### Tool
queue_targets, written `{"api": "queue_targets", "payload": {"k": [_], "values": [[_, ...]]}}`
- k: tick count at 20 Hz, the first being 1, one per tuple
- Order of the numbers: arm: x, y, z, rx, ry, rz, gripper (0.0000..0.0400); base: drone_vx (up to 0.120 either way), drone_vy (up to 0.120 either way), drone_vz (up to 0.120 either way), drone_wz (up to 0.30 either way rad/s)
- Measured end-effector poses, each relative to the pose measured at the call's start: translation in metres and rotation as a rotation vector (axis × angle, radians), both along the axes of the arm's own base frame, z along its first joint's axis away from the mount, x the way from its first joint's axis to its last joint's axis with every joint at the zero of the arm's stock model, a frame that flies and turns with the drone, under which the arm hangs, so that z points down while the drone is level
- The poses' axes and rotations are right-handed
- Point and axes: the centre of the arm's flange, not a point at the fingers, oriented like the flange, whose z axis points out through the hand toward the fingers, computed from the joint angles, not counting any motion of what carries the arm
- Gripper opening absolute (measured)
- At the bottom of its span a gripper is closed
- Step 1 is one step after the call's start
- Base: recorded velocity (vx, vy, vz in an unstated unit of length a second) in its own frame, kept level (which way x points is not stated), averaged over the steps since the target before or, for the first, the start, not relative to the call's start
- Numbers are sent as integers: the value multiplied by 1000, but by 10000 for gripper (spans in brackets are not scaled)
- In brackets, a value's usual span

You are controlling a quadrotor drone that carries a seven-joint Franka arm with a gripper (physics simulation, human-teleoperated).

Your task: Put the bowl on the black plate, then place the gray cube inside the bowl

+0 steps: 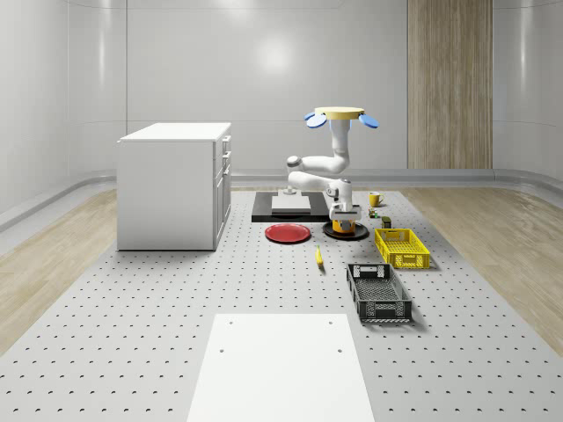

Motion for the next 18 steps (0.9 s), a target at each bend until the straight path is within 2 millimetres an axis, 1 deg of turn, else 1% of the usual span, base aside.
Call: {"api": "queue_targets", "payload": {"k": [9, 12, 18], "values": [[0, 0, 0, 0, 0, 0, 250, -120, 4, 0, 0], [0, 0, 0, 0, 0, 0, 250, -120, 93, 0, 0], [0, 0, 0, 0, 0, 0, 250, -120, 0, 0, 0]]}}
